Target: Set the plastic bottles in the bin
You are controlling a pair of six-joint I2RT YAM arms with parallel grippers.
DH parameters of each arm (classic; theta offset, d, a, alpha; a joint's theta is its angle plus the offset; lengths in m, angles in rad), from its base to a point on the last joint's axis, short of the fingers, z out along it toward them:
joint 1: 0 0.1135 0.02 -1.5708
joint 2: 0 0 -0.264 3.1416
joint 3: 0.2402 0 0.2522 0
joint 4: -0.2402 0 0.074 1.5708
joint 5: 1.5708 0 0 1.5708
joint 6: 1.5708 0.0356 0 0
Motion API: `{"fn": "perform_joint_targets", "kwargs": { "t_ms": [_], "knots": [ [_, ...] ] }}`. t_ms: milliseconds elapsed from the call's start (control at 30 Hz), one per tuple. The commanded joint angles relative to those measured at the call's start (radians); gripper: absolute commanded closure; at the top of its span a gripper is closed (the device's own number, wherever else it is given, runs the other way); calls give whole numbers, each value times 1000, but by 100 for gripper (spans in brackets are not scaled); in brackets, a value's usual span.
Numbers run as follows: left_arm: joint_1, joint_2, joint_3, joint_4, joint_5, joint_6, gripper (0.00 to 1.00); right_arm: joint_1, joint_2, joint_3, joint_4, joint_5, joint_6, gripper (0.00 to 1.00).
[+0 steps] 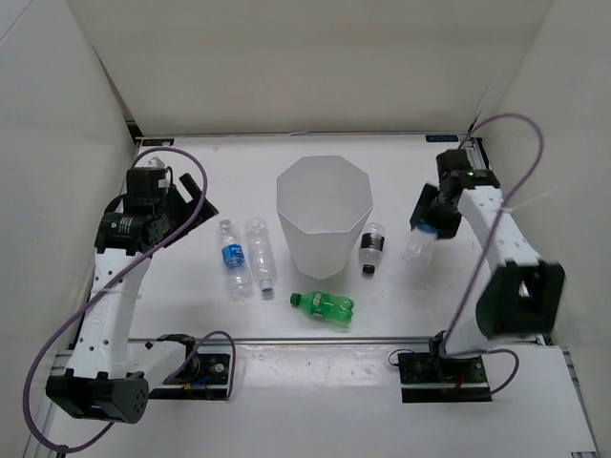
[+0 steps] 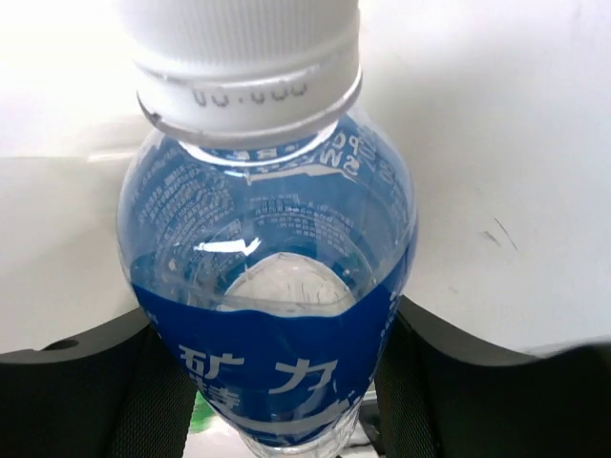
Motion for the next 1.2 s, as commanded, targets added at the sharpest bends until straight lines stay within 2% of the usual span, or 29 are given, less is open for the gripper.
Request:
{"fn": "perform_joint_targets", "kwargs": {
  "t_ms": [0, 100, 167, 233, 267, 333, 400, 433, 467, 533, 667, 767, 933, 1167],
  "knots": [
    [25, -71, -31, 24, -80, -128, 0, 113, -300, 189, -74, 62, 72, 57],
    [65, -107, -198, -4, -166, -346, 0, 222, -384, 342, 14, -8, 63, 55],
    [112, -116, -272, 65, -70, -299, 0, 303, -367, 467, 45, -46, 54, 54],
    [123, -107, -333, 94, -57, -299, 0, 416, -280, 555, 45, -47, 25, 54],
    [123, -93, -346, 110, -57, -299, 0, 462, -248, 586, 45, 14, -30, 54],
    [123, -67, -369, 122, -57, -287, 0, 574, -146, 655, 45, 65, -84, 44],
    [123, -29, -378, 148, -57, -287, 0, 630, -47, 697, 16, 88, -148, 33],
    [134, -14, -378, 148, -57, -287, 0, 678, -13, 751, 3, 88, -183, 13],
    [134, 2, -363, 148, -57, -287, 0, 702, 48, 790, -39, 104, -213, 7],
    [134, 39, -352, 157, -57, -287, 0, 731, 49, 804, -40, 124, -218, 0],
    [134, 77, -317, 189, -57, -238, 0, 742, -35, 824, -93, 243, -121, 0],
    [122, 132, -308, 209, -83, -213, 0, 730, -138, 763, -84, 321, -87, 0],
    [86, 244, -308, 240, -83, -160, 0, 697, -233, 689, -81, 285, -78, 0],
    [42, 350, -308, 344, -83, -101, 0, 688, -224, 732, -196, 194, -58, 0]
  ]
}}
